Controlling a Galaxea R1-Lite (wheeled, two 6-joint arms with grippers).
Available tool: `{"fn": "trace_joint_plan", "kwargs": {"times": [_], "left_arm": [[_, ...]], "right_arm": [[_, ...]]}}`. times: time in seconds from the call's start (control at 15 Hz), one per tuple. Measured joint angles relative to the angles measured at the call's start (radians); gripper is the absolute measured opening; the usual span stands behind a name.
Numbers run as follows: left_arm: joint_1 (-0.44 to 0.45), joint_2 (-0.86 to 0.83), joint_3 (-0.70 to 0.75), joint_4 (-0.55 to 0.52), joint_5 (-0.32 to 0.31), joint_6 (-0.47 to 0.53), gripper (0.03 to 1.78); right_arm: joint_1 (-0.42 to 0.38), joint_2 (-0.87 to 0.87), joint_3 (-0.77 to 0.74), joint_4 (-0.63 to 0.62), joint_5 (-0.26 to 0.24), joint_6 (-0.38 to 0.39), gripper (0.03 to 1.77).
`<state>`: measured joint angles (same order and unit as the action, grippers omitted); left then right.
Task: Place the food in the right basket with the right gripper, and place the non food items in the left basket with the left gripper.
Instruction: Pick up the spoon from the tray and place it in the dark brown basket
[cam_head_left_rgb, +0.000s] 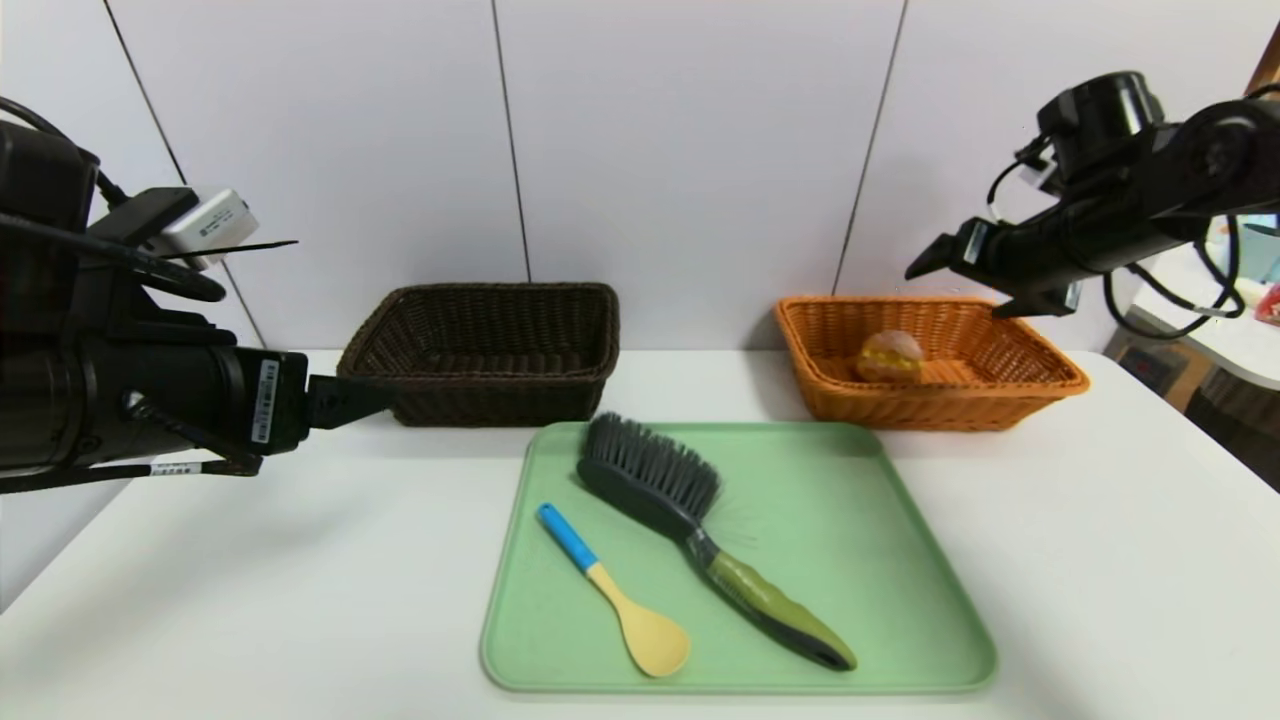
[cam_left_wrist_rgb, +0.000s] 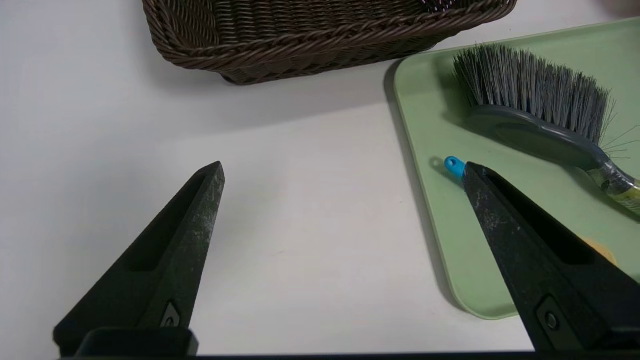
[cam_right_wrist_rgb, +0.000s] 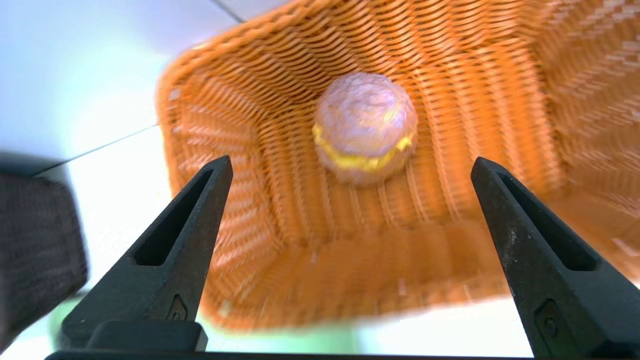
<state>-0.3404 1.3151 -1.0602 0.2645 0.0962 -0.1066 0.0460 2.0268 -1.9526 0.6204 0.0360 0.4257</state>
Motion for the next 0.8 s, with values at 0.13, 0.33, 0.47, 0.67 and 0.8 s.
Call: {"fn": "trace_joint_plan", "kwargs": {"times": [0.13,0.33,0.47,0.67,0.8], "left_arm": [[-0.034,-0.009,-0.01,0.026,0.035,-0.057,1.69],[-0.078,-0.011,-0.02,0.027,0.134,-0.059,1.69],[-0.083,-0.011,-0.019,0.027,0.17,-0.017,1.69],[-0.088,-0.021,-0.005,0.031,0.208,-0.009,1.69],[-0.091,-0.038,-0.004,0.032,0.205,-0.003,1.69]], "right_arm": [[0.024,-0.104,0.0,0.096,-0.007,0.0,1.67],[0.093,-0.291,0.021,0.269,-0.03,-0.035,1.68],[0.127,-0.4,0.043,0.333,-0.081,-0.163,1.69],[0.148,-0.546,0.157,0.353,-0.134,-0.37,1.69],[0.179,-0.639,0.264,0.356,-0.151,-0.44,1.69]]}}
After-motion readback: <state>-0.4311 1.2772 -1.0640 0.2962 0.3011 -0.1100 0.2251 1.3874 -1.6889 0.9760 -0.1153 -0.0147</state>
